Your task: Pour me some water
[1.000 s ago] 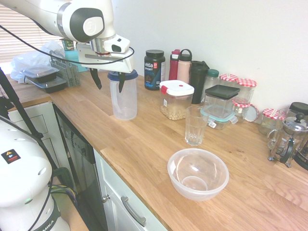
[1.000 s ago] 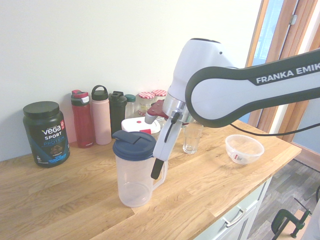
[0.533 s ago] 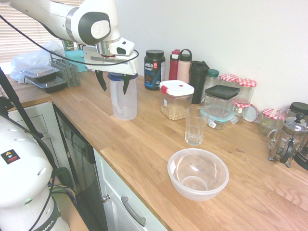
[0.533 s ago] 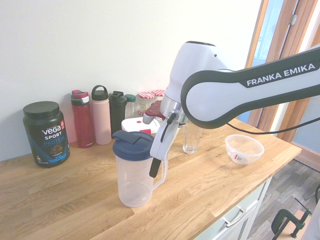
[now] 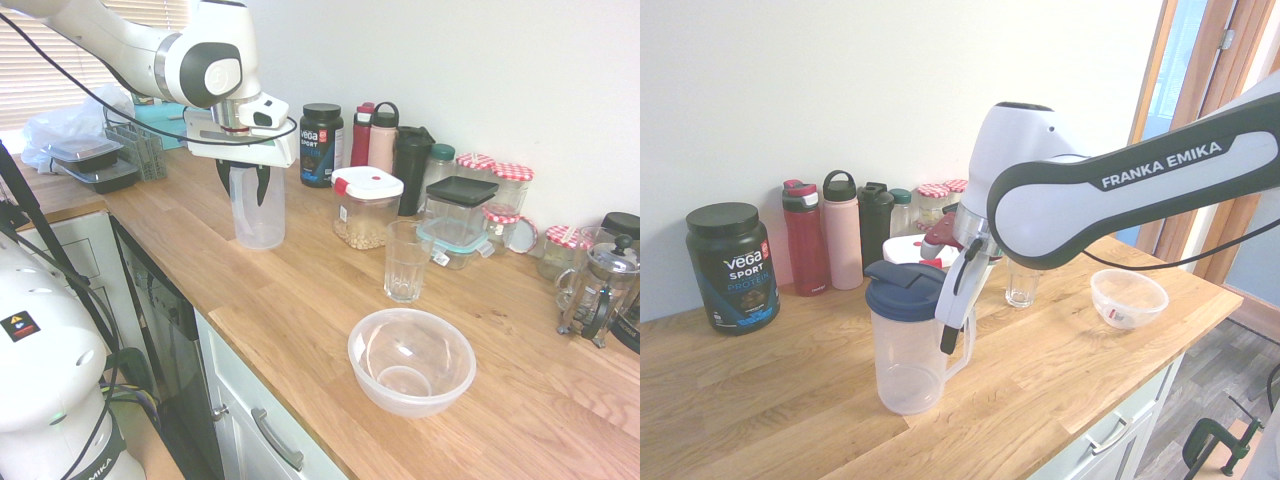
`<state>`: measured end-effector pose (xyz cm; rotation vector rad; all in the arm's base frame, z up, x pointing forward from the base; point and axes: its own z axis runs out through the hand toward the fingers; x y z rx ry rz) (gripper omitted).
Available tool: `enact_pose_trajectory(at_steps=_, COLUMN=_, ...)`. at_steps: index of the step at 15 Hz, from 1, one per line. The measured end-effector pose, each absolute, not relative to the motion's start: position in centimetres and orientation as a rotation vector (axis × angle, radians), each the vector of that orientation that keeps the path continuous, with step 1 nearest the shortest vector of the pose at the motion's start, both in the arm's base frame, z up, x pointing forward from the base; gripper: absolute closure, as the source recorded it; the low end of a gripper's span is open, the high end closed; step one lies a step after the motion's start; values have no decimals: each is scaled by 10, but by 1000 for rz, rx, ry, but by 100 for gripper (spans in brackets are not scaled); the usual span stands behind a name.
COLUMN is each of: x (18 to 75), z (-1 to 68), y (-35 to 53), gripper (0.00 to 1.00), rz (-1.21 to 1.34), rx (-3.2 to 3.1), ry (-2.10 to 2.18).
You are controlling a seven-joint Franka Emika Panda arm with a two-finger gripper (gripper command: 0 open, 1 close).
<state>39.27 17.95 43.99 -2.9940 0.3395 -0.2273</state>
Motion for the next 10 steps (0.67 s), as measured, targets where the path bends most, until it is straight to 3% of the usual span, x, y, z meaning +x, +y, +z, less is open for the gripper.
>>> enact_pose_trajectory(at_steps=10, x=394, z=446, y=183, gripper=100, rz=-241, rx=-2997, ry=334)
